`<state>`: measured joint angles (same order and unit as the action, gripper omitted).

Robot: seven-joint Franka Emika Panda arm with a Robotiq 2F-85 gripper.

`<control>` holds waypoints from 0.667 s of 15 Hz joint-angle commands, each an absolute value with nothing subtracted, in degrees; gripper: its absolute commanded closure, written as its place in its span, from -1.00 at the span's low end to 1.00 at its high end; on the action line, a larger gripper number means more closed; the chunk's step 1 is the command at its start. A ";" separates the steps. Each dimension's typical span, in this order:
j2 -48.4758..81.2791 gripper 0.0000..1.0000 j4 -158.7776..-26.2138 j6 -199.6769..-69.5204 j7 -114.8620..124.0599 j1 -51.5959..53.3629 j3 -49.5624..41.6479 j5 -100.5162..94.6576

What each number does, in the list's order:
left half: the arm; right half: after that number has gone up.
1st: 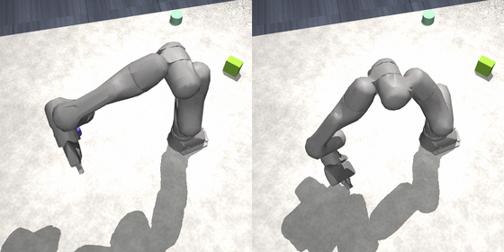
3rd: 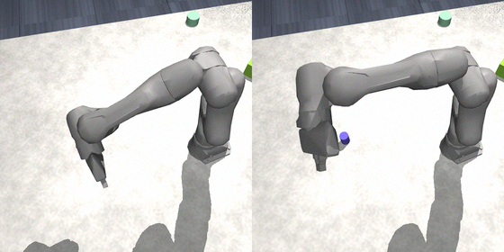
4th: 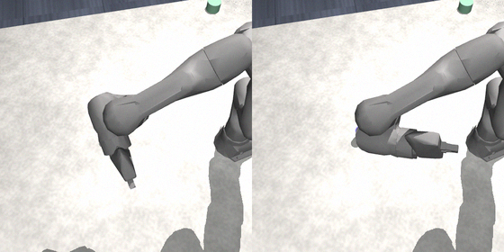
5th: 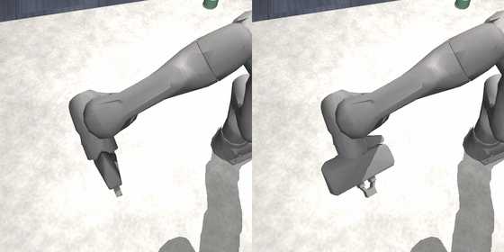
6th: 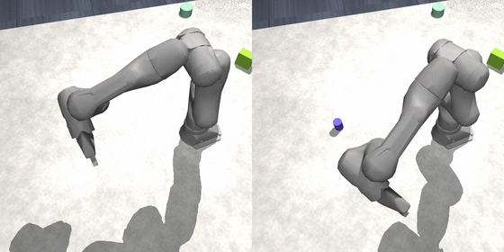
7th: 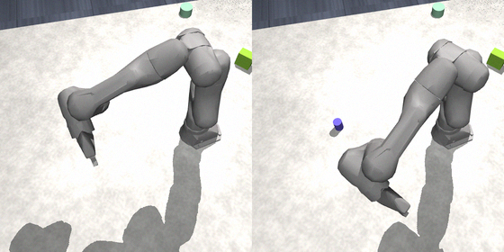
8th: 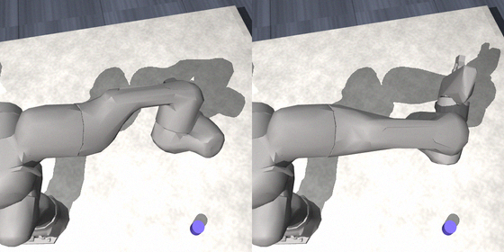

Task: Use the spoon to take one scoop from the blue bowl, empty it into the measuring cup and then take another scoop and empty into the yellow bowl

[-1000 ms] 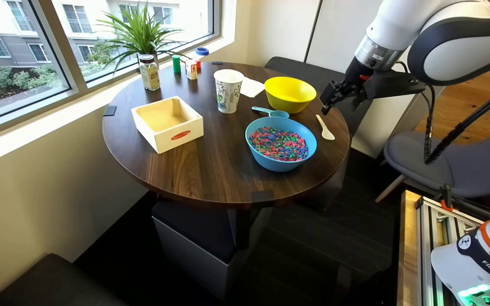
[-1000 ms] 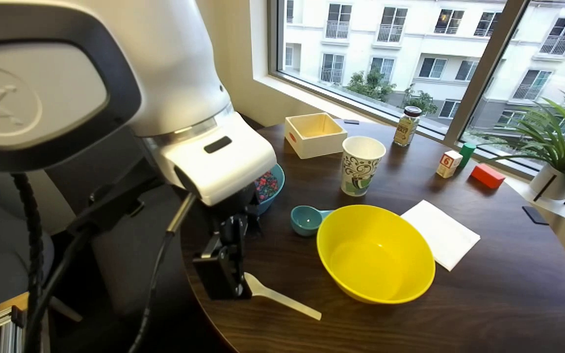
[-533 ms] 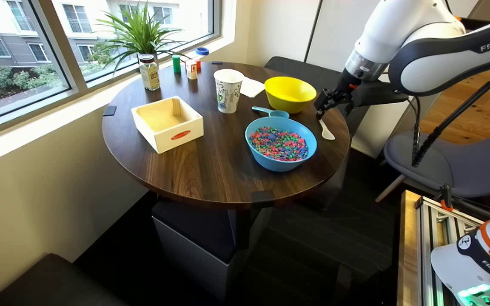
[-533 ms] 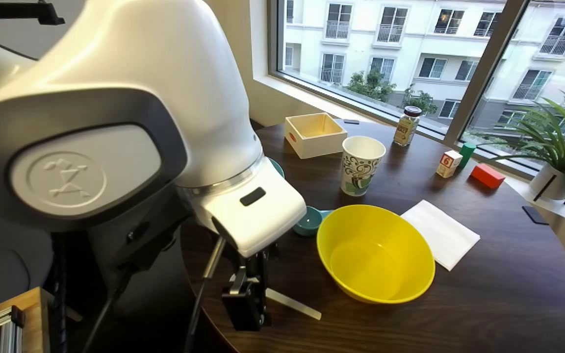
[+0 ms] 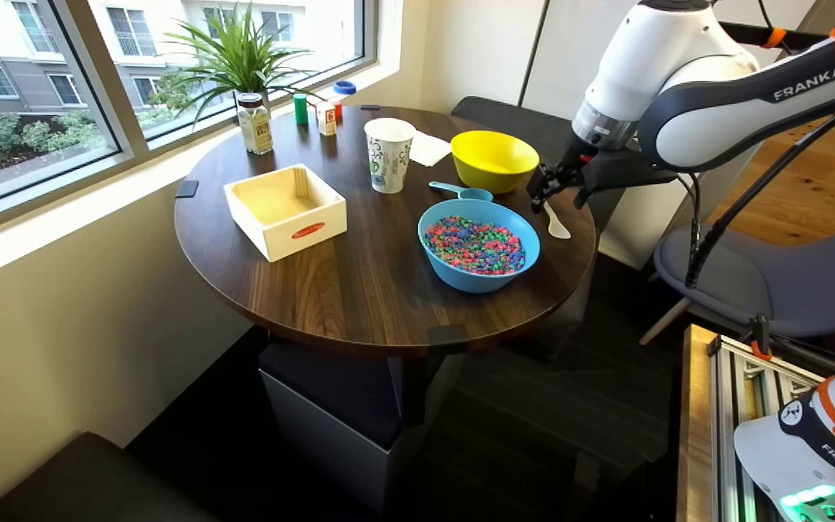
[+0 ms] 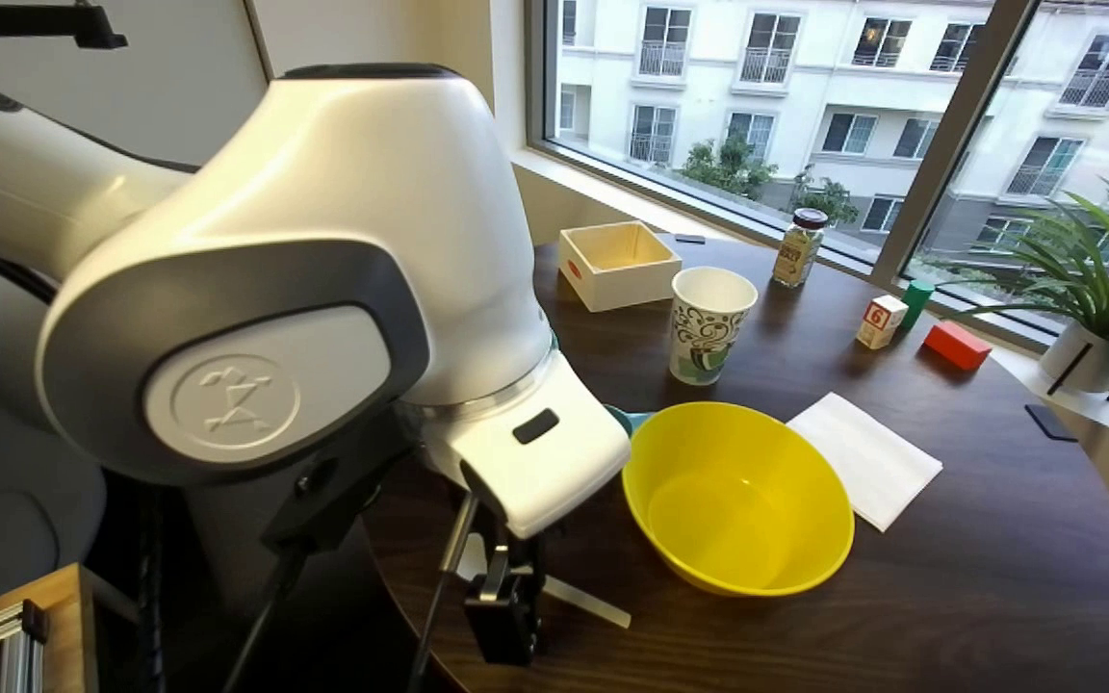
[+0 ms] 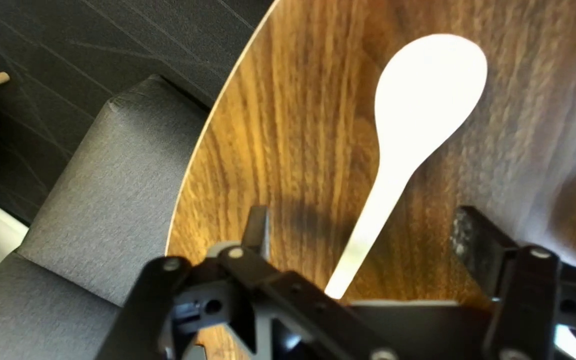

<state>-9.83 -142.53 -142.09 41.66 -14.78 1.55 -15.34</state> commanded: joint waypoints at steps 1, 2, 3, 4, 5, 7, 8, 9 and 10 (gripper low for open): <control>-7.93 -0.24 -141.26 -143.02 44.01 -13.66 0.26 -17.37; -7.70 -0.04 -141.10 -143.04 44.22 -13.59 0.11 -17.49; -7.52 -0.74 -140.91 -143.05 44.40 -13.50 -0.05 -17.57; -7.33 -0.76 -140.74 -142.91 44.56 -13.37 -0.22 -17.51; -7.17 -0.82 -140.64 -142.99 44.78 -13.28 -0.36 -17.65; -6.89 -0.62 -140.44 -143.04 44.95 -13.10 -0.62 -17.68; -6.74 -0.15 -140.36 -143.05 45.03 -13.01 -0.74 -17.73; -6.62 -0.14 -140.34 -143.08 45.16 -12.97 -0.80 -17.82; -6.54 0.04 -140.34 -143.10 45.31 -12.91 -0.86 -17.87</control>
